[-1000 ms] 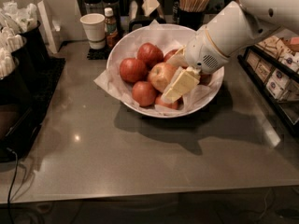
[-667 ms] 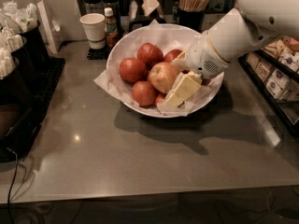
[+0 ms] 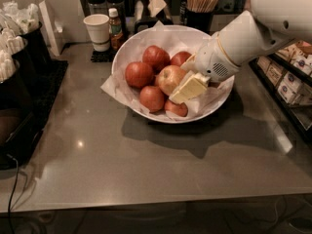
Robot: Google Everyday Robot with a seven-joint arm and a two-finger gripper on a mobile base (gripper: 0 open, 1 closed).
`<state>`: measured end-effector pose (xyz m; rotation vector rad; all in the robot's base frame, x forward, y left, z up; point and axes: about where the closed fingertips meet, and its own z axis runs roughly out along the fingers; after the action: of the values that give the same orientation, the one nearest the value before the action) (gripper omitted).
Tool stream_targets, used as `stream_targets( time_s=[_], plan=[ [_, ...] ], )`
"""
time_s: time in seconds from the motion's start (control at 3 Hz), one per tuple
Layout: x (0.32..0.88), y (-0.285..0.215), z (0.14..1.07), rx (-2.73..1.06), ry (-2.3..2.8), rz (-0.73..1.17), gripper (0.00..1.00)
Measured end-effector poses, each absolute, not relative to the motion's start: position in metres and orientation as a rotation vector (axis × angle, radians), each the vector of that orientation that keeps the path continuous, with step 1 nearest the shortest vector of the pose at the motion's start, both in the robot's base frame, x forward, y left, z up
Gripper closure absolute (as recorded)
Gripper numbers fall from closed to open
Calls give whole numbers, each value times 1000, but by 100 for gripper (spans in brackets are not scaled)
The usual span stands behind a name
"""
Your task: Pick apple from white bowl
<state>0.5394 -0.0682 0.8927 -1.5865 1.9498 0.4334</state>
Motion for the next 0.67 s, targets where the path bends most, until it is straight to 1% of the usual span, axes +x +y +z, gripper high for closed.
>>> stream_targets(
  time_s=[0.33, 0.67],
  plan=[
    [544, -70, 901, -1553, 1952, 417, 81],
    [542, -72, 910, -1525, 1921, 466, 100]
  ],
)
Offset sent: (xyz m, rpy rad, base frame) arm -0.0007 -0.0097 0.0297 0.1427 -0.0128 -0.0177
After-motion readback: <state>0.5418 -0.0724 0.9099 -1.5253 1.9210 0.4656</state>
